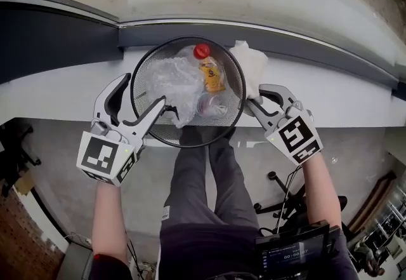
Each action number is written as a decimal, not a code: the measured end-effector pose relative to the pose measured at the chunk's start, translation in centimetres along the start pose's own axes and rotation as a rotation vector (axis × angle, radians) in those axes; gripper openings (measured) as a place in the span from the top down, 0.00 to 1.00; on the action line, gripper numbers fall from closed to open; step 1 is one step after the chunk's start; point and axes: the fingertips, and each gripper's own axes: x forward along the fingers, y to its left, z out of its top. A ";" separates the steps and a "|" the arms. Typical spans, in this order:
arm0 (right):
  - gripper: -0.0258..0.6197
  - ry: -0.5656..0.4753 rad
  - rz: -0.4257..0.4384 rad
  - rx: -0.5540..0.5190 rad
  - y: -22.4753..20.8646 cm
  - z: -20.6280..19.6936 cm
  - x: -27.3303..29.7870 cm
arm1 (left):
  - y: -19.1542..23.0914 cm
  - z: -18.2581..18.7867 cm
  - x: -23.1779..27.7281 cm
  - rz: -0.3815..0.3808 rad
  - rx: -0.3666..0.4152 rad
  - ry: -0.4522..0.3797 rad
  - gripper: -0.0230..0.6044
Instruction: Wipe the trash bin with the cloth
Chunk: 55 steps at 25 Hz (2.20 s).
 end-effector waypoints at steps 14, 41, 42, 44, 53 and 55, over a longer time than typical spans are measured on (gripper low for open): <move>0.84 0.030 0.103 0.078 7.9 -2.4 0.3 | 0.8 -3.9 -1.7 0.106 -0.728 -0.125 0.84; 0.84 0.013 -0.051 0.143 -0.6 -1.7 -1.3 | -1.3 -2.4 0.1 -0.007 -0.235 0.050 0.69; 0.84 0.022 -0.044 0.132 -0.2 -1.9 -1.2 | -1.4 -2.3 0.4 -0.017 -0.276 0.044 0.77; 0.84 0.039 -0.029 0.126 0.6 -2.5 -1.1 | -1.1 -2.5 0.4 -0.003 -0.429 0.008 0.83; 0.84 0.094 0.072 0.165 8.1 -5.6 0.3 | -0.5 -4.3 -1.0 0.126 -0.699 -0.054 0.89; 0.84 0.081 0.104 0.179 9.9 -5.6 0.8 | -0.4 -4.6 -1.3 0.132 -0.727 -0.059 0.89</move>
